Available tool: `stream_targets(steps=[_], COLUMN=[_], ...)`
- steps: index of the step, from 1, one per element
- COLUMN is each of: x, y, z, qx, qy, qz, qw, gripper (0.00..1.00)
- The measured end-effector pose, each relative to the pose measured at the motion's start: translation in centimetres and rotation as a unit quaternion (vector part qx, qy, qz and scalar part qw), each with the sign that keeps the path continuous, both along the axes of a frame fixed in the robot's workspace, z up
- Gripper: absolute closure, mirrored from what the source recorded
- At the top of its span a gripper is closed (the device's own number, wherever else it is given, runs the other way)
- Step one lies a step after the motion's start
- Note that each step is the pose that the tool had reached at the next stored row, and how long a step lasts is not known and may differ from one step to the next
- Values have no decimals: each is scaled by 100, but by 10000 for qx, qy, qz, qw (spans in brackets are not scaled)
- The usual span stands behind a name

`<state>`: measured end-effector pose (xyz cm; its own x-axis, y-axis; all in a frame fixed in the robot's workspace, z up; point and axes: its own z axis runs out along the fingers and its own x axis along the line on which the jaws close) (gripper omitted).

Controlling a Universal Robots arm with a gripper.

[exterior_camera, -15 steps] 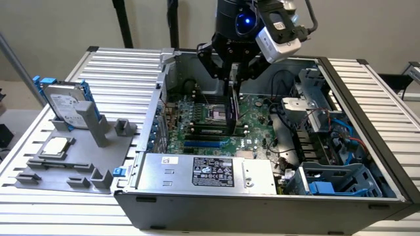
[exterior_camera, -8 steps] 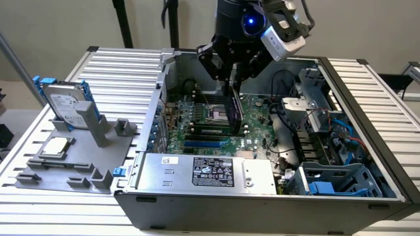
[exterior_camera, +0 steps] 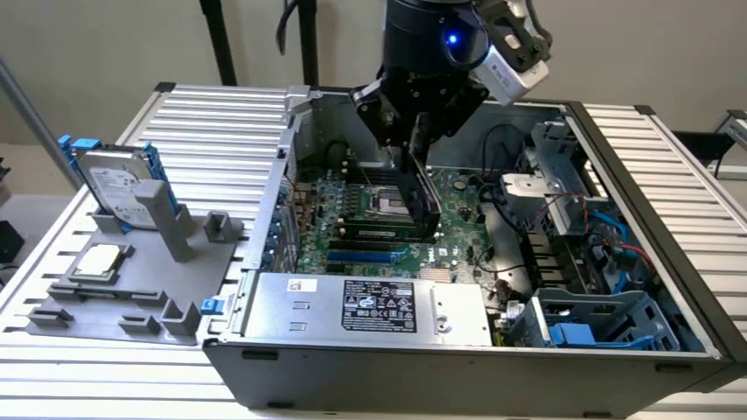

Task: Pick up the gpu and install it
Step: 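Insert the gpu into the slot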

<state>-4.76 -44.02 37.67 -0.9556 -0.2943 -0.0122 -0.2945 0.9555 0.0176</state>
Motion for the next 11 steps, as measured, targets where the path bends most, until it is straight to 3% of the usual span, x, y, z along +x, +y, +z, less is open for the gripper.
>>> stream_targets(steps=[6, 11], x=[0, 0], y=[0, 0], z=[-10, -22], qx=[0, 0], qy=[0, 0], qz=[548, 1001], qw=[9985, 9950], gripper=[74, 74])
